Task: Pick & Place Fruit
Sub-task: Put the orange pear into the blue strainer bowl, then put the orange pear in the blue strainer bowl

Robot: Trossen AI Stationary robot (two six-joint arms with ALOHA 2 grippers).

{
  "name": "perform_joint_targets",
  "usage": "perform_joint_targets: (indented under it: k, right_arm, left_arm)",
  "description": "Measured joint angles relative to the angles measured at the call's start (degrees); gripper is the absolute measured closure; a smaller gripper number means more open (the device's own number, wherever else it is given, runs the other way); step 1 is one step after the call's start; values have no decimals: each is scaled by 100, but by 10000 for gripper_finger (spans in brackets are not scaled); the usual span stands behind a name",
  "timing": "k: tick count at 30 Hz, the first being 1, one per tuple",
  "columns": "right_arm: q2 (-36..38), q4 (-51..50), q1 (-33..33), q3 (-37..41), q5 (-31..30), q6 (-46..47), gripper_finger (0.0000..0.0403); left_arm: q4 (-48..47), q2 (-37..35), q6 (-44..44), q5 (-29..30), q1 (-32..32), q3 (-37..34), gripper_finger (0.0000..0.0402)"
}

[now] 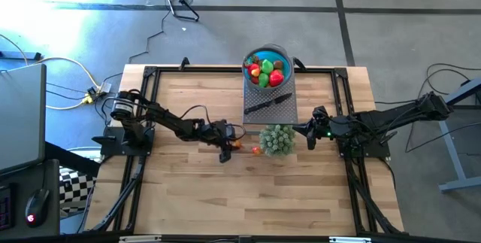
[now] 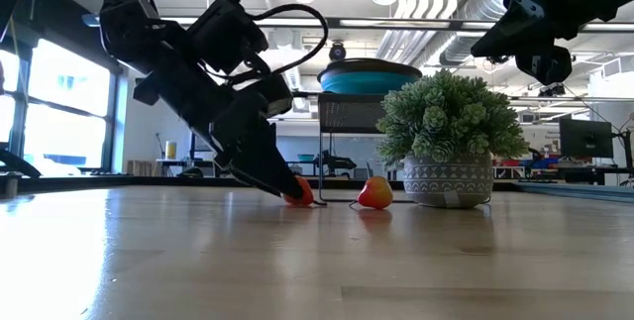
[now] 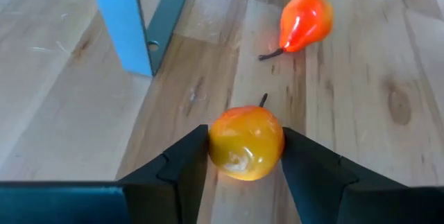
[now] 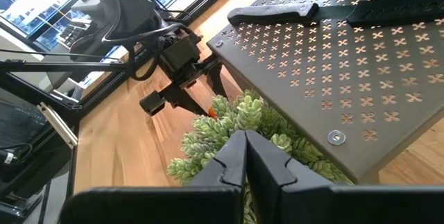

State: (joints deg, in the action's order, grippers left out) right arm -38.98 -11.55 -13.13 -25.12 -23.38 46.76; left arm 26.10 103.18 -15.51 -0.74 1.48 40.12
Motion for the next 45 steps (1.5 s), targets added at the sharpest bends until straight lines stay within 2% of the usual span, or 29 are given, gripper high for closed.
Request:
perform_joint_targets:
  k: [10, 15, 22, 31, 37, 45]
  right_arm:
    - [2, 0, 0, 0, 0, 0, 400]
    - [1, 0, 0, 0, 0, -2, 400]
    - [2, -24, -2, 2, 0, -2, 400]
    - [2, -26, -2, 0, 0, -2, 400]
    - [2, -28, -2, 0, 4, -2, 400]
    - [2, -35, -2, 0, 147, -4, 400]
  left_arm:
    - [75, 4, -235, -32, 8, -2, 232]
    - [125, -95, -436, -308, 8, -6, 232]
    - [113, -593, -470, -607, 8, 2, 232]
    - [100, -1304, -471, -603, 6, 7, 232]
    - [-158, -1445, -574, -620, 5, 7, 232]
    - [-740, -1447, 249, -631, 129, 7, 232]
